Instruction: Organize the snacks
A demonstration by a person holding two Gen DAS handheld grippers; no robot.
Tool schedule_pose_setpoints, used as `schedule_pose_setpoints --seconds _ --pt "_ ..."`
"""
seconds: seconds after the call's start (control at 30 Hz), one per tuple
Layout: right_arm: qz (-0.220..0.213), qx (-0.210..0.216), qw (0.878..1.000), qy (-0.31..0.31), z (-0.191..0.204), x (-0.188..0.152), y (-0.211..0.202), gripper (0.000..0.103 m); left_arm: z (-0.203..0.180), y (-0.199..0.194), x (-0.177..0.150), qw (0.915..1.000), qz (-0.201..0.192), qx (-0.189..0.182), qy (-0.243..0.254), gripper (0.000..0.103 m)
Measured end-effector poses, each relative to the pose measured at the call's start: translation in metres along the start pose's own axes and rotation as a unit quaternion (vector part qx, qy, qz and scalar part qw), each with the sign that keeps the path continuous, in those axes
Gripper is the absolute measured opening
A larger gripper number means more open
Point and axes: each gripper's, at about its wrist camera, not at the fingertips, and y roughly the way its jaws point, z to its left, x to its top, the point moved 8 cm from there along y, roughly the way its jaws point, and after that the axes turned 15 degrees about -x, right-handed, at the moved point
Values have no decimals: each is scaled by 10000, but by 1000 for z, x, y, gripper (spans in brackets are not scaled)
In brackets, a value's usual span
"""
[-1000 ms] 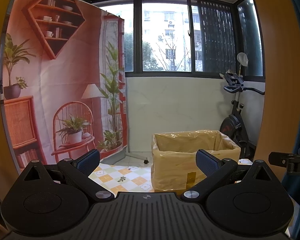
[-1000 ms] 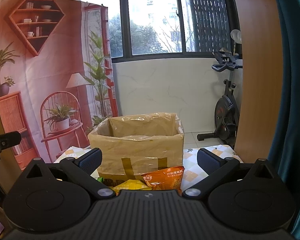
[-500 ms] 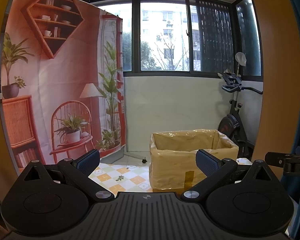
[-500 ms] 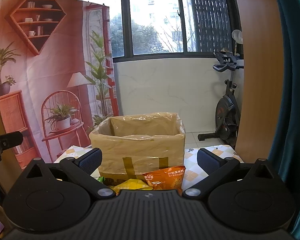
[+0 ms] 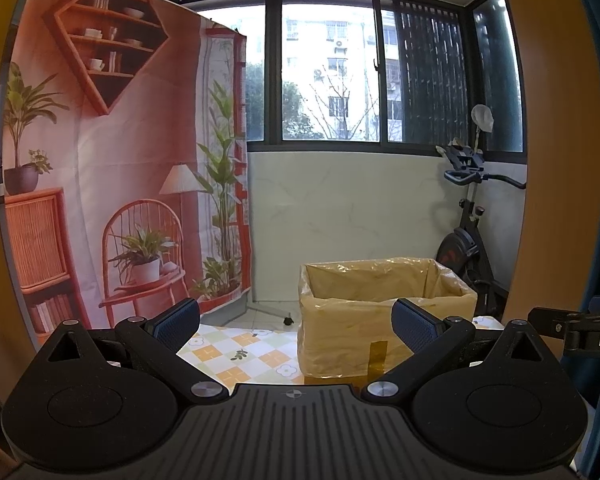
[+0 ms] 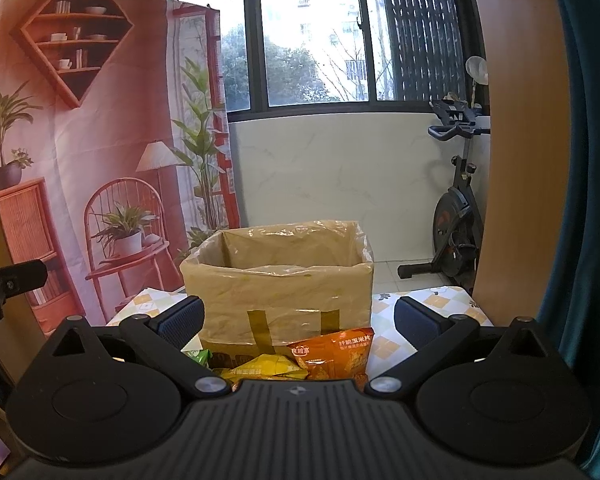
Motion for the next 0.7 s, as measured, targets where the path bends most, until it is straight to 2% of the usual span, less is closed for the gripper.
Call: schedule_pose_setpoints --seconds 0.5,0.7 --pt "20 60 10000 34 0 -1 0 103 -1 -2 0 9999 -105 -46 -20 103" --pt "24 7 10000 -15 -2 -2 7 103 3 9 -6 10000 -22 -57 -19 103"
